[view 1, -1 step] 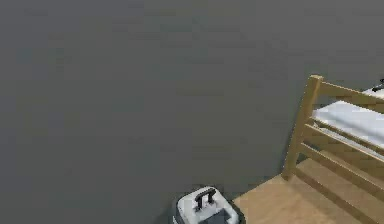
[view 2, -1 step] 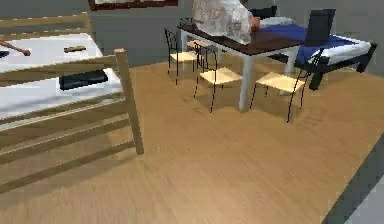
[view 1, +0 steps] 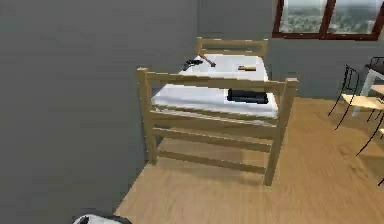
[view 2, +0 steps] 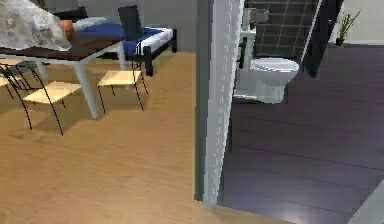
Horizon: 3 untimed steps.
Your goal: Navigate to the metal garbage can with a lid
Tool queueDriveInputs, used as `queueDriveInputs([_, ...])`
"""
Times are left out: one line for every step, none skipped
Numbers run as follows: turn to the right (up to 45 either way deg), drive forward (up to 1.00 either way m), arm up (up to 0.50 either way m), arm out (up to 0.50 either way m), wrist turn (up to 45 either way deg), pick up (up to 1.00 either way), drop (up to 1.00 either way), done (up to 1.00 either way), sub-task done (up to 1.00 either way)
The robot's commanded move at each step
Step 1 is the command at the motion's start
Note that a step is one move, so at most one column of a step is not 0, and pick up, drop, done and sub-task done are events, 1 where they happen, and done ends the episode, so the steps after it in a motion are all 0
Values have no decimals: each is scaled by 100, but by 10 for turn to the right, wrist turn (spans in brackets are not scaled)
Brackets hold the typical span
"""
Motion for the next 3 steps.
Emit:
queueDriveInputs([450,0,0,0,0,0,0,0,0])
queueDriveInputs([450,0,0,0,0,0,0,0,0])
queueDriveInputs([420,0,0,0,0,0,0,0,0])
